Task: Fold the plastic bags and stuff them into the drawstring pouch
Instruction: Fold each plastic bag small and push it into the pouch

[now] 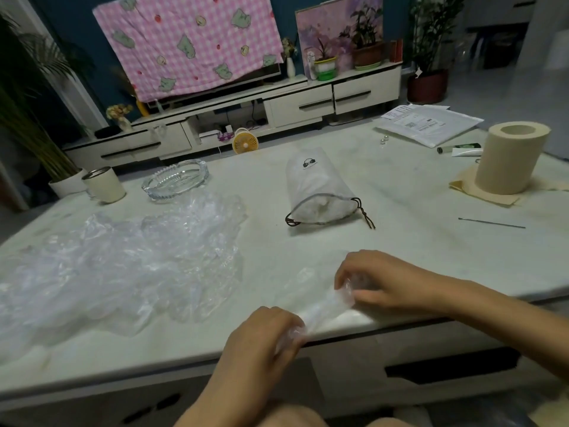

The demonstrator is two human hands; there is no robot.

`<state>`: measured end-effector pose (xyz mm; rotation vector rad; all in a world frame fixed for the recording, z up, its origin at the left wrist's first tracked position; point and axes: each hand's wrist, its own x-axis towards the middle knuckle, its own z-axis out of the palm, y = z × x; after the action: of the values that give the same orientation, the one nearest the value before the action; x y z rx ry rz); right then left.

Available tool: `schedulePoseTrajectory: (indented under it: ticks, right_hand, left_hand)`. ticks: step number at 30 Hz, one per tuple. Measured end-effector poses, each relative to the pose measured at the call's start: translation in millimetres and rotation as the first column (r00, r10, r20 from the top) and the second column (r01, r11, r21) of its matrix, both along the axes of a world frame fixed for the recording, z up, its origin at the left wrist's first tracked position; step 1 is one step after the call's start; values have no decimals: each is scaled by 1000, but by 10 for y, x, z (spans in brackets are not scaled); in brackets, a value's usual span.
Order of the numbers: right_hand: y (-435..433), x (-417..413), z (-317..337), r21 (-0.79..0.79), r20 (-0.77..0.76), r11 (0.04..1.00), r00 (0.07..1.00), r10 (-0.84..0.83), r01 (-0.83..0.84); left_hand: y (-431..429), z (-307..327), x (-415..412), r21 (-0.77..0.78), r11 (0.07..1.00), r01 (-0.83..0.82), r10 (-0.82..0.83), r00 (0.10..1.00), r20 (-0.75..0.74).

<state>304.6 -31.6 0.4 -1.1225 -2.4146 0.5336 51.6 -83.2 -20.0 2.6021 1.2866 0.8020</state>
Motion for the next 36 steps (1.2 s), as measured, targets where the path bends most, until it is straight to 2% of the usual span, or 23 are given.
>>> schedulePoseTrajectory:
  ticks: [2,4,6,8,10,11,13,15,18,20,21,23,24,26,28,29,31,34,36]
  right_hand:
    - [54,31,78,-168,-75,985,997,-35,22]
    - [118,57,140,-349,-120,936,988,-102,55]
    - [185,21,156,-374,-56,917,984,-171,138]
    - [236,-86,127,-273,64,929,968,-243,251]
    - [227,-180,89,-158,149,925,934,-324,346]
    - [203,-212,74,-110,168,918,918,-360,380]
    - [140,-234,61,-9,187,905,890,-416,425]
    - [91,-228,50,134,213,884,858,-467,448]
    - [83,-176,15,270,201,825,809,-552,496]
    - [97,-124,-10,310,223,788,766,-603,531]
    - [109,-91,-16,344,255,777,744,-618,528]
    - [144,-40,8,346,280,780,736,-617,522]
    - [161,-28,51,277,224,805,780,-585,525]
    - [164,-40,252,28,-56,893,892,-448,450]
    - [100,-129,584,-250,-283,951,926,-251,181]
    - [78,-169,730,-348,-306,936,939,-159,46]
    - [73,-271,914,-472,-222,874,975,6,-113]
    - [122,-379,930,-599,-104,777,981,165,-194]
    - [133,-375,846,-628,-146,752,980,136,-198]
  left_hand:
    - [-31,11,32,-48,996,-69,74,991,113]
    - [-31,68,103,-209,965,-157,208,944,256]
    - [2,118,191,-316,901,-298,388,880,275]
    - [51,128,253,-304,829,-469,535,823,190]
    - [96,130,295,-232,782,-579,613,782,115]
    - [113,131,313,-174,773,-610,627,776,67]
    - [131,124,362,-21,751,-660,652,746,-136]
    - [186,72,381,89,756,-648,650,727,-222]
    - [230,20,339,175,827,-534,561,797,-223]
    - [197,17,326,112,874,-472,485,847,-218]
    - [165,57,339,44,888,-457,458,873,-166]
    - [163,87,336,-109,866,-488,491,871,6]
    - [189,112,314,-214,866,-451,484,863,141]
    - [283,227,268,-375,874,-308,442,824,355]
    - [333,428,250,-424,891,-163,353,836,420]
    - [339,533,266,-455,886,-82,297,856,423]
    - [329,725,302,-495,868,43,198,884,424]
    - [329,922,360,-532,835,140,123,895,429]
    - [374,977,363,-544,830,120,128,909,396]
